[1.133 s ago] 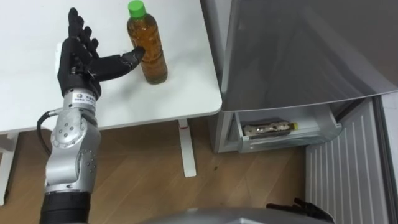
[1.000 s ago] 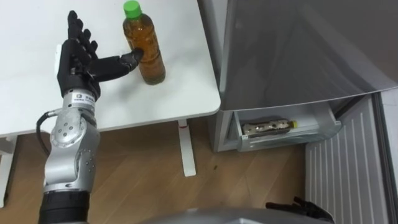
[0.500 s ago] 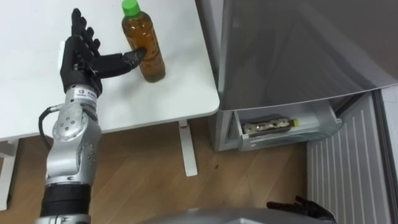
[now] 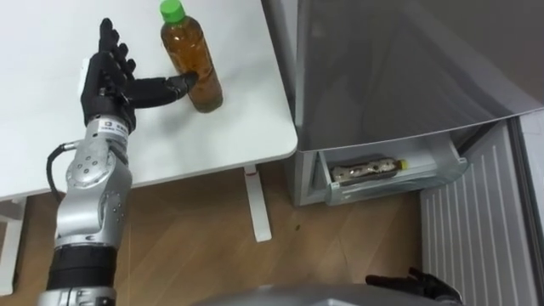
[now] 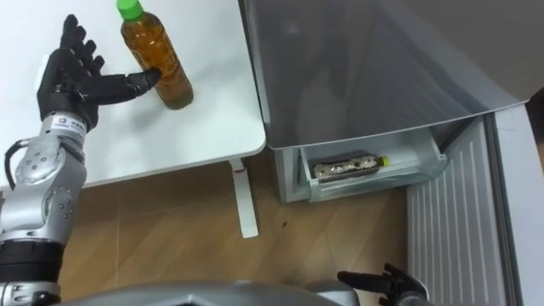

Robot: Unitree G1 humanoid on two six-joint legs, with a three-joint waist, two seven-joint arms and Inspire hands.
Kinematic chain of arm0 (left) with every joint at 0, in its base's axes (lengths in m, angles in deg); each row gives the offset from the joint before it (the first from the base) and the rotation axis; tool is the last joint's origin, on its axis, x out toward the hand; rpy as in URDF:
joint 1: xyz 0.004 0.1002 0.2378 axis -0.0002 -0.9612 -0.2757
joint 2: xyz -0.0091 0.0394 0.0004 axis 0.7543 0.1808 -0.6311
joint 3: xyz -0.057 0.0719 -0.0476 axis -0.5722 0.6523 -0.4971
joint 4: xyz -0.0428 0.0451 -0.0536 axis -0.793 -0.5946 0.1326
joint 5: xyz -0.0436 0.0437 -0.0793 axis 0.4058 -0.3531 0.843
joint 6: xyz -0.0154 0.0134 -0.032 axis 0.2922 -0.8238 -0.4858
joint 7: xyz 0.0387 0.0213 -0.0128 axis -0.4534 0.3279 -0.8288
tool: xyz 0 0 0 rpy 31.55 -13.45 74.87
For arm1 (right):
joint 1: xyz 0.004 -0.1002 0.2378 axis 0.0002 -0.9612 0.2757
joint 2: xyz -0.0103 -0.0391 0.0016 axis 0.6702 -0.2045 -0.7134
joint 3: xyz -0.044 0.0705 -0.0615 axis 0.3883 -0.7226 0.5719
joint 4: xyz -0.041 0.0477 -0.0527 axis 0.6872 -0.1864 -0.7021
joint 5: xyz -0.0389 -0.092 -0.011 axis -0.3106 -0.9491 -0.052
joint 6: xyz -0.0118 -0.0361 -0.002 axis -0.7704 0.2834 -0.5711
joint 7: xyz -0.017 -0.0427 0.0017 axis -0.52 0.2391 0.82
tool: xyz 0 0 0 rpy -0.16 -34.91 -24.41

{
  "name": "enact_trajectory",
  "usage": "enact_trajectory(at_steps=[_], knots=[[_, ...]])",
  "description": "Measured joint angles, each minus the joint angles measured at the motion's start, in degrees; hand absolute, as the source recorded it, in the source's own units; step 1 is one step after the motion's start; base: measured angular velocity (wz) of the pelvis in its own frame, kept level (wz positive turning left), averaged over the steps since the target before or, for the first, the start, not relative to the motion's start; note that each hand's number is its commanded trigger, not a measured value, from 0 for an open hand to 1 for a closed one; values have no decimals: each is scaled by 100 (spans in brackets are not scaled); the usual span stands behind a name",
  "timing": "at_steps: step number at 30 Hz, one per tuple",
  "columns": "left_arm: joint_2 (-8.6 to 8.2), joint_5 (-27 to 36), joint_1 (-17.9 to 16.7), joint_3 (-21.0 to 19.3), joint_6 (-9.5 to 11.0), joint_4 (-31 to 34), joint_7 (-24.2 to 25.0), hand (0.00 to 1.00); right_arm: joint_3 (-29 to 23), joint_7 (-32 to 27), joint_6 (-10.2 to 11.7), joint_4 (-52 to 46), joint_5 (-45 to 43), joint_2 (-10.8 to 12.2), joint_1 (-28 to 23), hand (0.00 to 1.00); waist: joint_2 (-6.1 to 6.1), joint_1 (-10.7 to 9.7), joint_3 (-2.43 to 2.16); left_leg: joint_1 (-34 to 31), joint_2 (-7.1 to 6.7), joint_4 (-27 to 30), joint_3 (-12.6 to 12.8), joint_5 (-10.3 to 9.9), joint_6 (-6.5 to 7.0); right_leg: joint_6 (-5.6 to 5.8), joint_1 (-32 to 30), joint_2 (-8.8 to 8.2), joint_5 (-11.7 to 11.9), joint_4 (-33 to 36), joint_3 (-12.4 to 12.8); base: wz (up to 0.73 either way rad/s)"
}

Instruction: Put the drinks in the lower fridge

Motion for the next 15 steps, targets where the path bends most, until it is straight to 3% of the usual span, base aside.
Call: enact_trajectory(at_steps=[6, 15], knots=[[7, 21, 11, -1, 0, 3, 183, 0, 2, 6, -51, 42, -1, 4, 65, 0, -71, -35, 29, -19, -1, 3, 14, 0, 0, 7, -52, -1, -4, -5, 20, -1], [8, 34, 110, -1, -2, 36, 698, 0, -3, 15, -45, 133, -2, -28, 57, 0, -54, -27, -11, -64, -3, 2, 18, 1, 1, 5, -113, 2, -2, -2, 34, -1]])
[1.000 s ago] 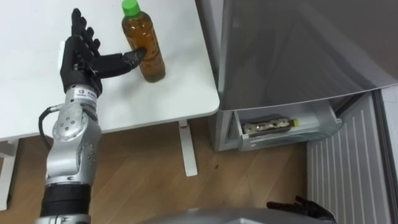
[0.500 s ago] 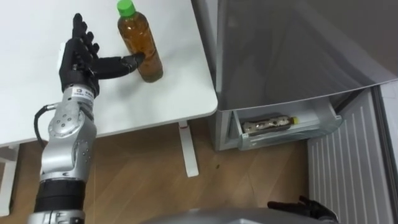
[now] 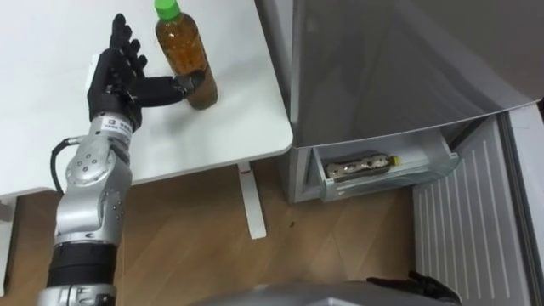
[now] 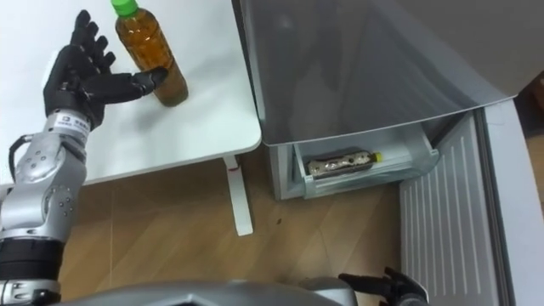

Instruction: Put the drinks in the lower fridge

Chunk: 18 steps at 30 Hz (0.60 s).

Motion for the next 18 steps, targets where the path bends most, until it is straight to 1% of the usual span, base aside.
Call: enact_trajectory(at_steps=[3, 7, 12, 16, 17, 18], knots=[[1, 7, 27, 2, -2, 42, 195, 0, 1, 17, 0, 80, -1, -24, 43, 0, 20, -4, -13, 7, 2, -1, -5, 0, 0, 0, -1, 1, 0, 2, -1, -1], [2, 8, 76, 4, -5, 268, 423, 0, 4, 21, -3, 90, -24, -25, 48, 0, 18, -4, -12, 26, 2, -6, -5, 0, 0, -1, 7, 1, 1, 10, 0, 0], [2, 6, 130, 7, -7, 267, 576, 0, 4, 11, -5, 88, -172, -25, 55, 0, 5, -4, -3, 37, 2, -9, -3, 0, 0, -3, 8, 2, 2, 20, 2, 0], [2, 8, 130, 7, -7, 267, 592, 0, 7, 1, -9, 99, -177, -22, 50, 0, -8, -2, 6, 37, 2, -8, -2, 0, 0, -2, 8, 1, 2, 17, 4, 0], [2, 8, 130, 7, -7, 267, 592, 54, 7, 0, -10, 102, -179, -22, 49, 0, -8, -2, 6, 38, 2, -7, -2, 0, 0, -2, 8, 1, 2, 16, 5, 0], [2, 8, 130, 6, -7, 267, 592, 91, 6, -3, -11, 103, -183, -22, 46, 0, -8, -2, 6, 38, 2, -6, -2, 0, 0, -2, 8, 1, 2, 15, 5, 0]])
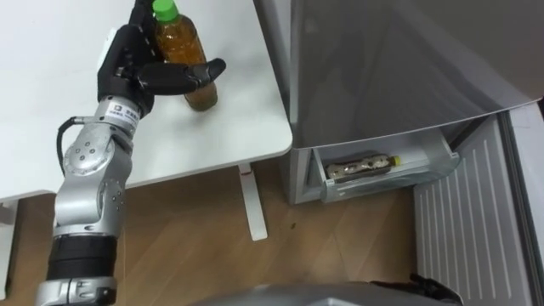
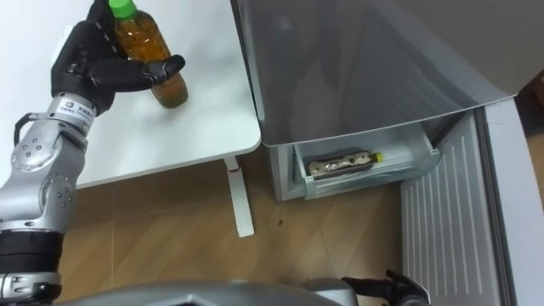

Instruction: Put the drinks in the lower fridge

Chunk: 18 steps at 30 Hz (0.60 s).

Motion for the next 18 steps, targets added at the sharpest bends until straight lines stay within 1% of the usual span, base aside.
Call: enact_trajectory(at_steps=[1, 12, 14, 16, 18], knots=[[0, 0, 0, 0, 0, 0, 1, 100, 0, -2, 0, 1, -5, 0, -1, 0, 0, 0, 0, 0, 0, 0, 0, 0, 0, 0, 0, 0, 0, 0, 0, 0], [10, -2, 2, -4, -1, 0, 1, 100, 0, -6, 0, -1, -25, 0, 1, 0, 0, 0, 0, -2, 0, -1, 0, 0, 0, 0, -1, 1, 0, -12, 7, 0], [19, -8, 1, -2, -46, 0, -3, 100, 0, -8, 0, -2, -33, 2, 4, 0, -5, -1, 3, -2, 0, -1, 0, 0, 0, 0, -4, 1, 0, -12, 12, 0], [45, -13, -1, 11, -175, -15, 43, 100, 1, -6, 2, 2, -33, 3, 2, 0, -27, 1, 18, -4, 0, -2, -1, 0, 0, 0, -4, 3, 0, -14, 15, 0], [49, -20, -1, 29, -217, -16, 96, 100, 1, -5, 2, 8, -35, 9, 1, 0, -44, 2, 28, -9, 0, -2, -1, 0, 0, 0, -8, 3, 0, -14, 14, 0]])
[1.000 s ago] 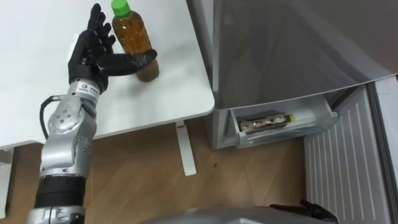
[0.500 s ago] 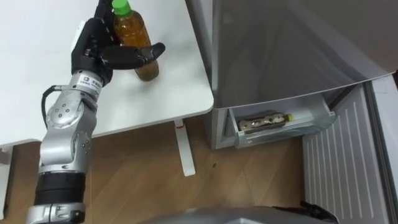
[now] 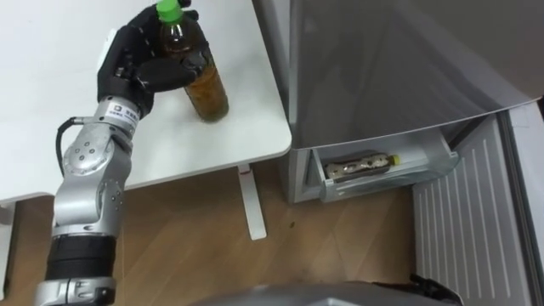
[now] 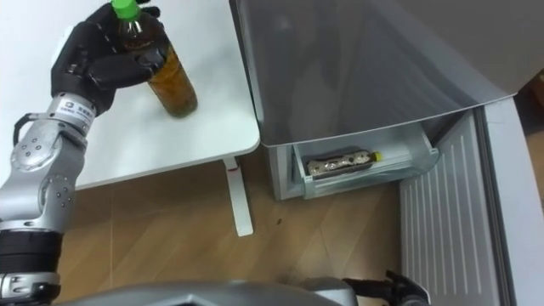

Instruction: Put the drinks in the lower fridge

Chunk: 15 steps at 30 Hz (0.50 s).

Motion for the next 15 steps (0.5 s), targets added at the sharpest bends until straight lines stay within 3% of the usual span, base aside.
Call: enact_trajectory(at_steps=[15], knots=[[116, -41, 1, 10, -41, 71, -7, 100, 0, 14, 2, -5, -82, -2, -13, 0, 1, -5, -19, 31, 2, 1, -25, 0, 0, -7, 37, 5, 6, 12, 6, 0]])
